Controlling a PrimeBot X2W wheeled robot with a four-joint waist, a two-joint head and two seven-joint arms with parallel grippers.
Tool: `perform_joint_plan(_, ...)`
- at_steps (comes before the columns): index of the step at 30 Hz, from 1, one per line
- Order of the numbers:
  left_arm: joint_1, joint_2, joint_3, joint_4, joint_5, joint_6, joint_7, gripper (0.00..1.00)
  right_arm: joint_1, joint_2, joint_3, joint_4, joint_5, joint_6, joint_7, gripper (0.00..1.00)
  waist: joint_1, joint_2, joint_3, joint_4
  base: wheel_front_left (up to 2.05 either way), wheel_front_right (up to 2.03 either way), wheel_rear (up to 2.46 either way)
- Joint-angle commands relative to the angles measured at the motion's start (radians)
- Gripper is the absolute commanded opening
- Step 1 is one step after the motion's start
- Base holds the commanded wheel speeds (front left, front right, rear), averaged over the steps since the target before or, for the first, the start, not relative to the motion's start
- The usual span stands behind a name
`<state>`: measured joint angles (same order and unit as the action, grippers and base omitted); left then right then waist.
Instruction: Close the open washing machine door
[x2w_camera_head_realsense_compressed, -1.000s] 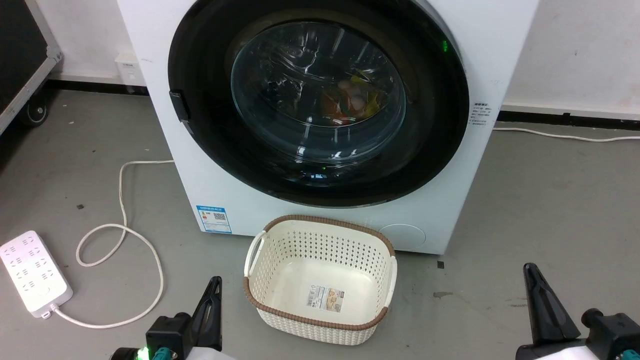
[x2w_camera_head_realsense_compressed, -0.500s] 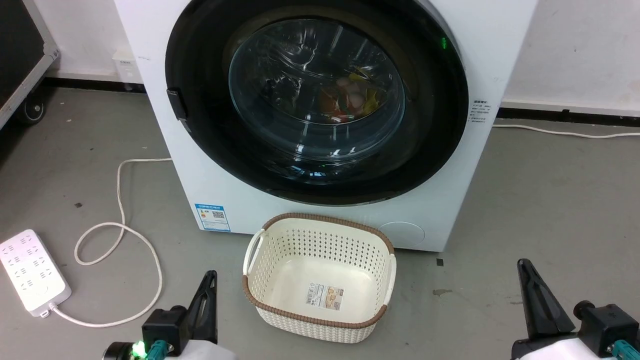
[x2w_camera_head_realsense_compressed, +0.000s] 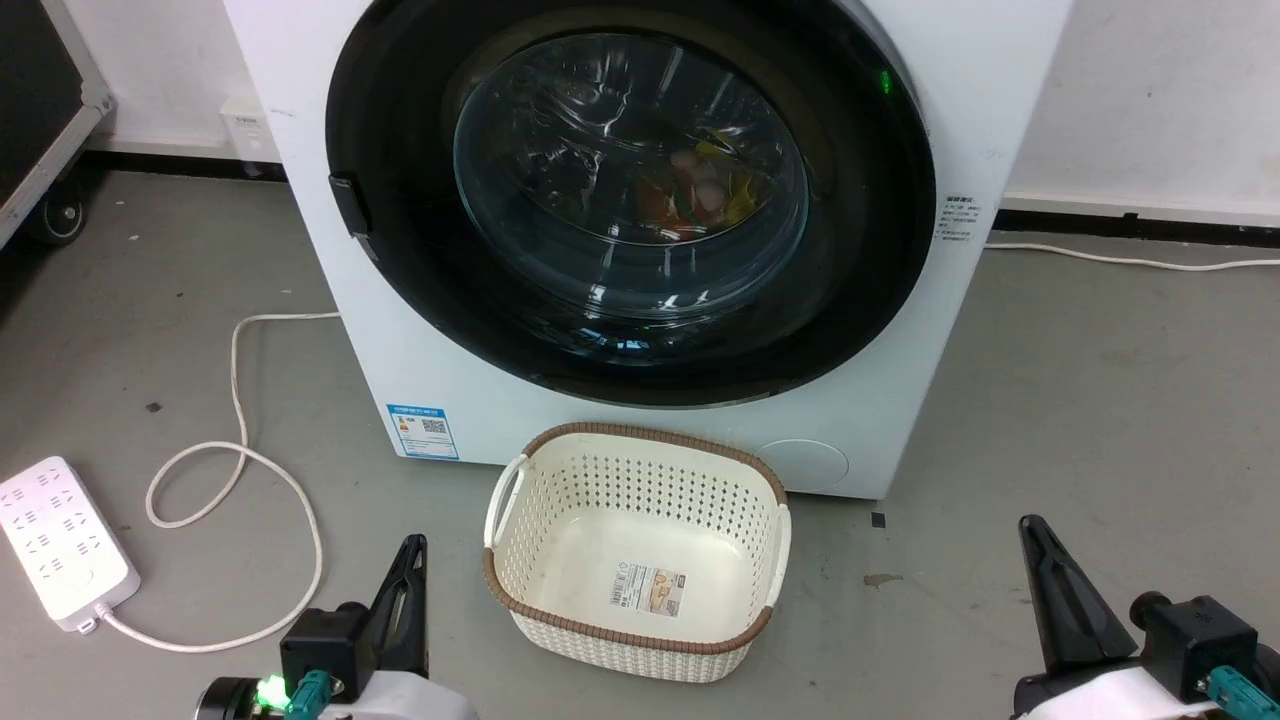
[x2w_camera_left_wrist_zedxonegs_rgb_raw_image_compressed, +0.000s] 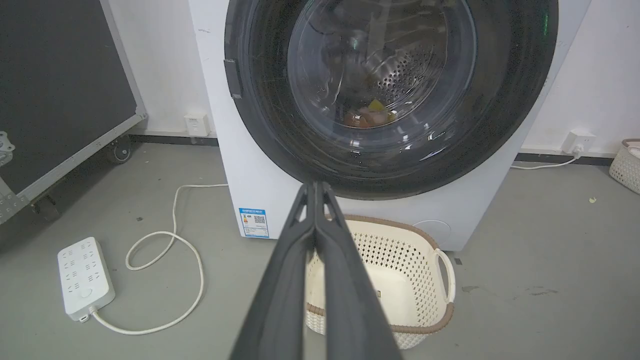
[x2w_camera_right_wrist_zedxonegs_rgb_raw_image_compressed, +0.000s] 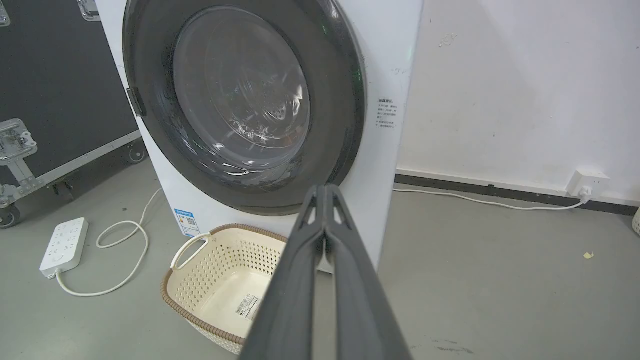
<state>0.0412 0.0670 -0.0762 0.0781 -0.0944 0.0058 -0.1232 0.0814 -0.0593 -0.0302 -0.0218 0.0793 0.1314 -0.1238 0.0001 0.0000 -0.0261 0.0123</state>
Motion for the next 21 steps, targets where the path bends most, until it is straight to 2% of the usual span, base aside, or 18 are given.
perform_joint_plan(1,-0.012,-0.004,0.006,-0.006,0.012,-0.003,0.004,0.00,-0.017,0.005,0.002,0.003,-0.006,0.000,0.004,0.00,-0.0001,0.0000,0.000,0.000,0.00,0.00,0.00)
perform_joint_plan(21,-0.022,-0.009,0.030,-0.031,0.040,-0.004,0.045,0.00,-0.039,0.006,0.011,0.010,-0.031,-0.001,0.045,0.00,-0.0001,0.0000,0.009,-0.004,0.00,0.00,0.00)
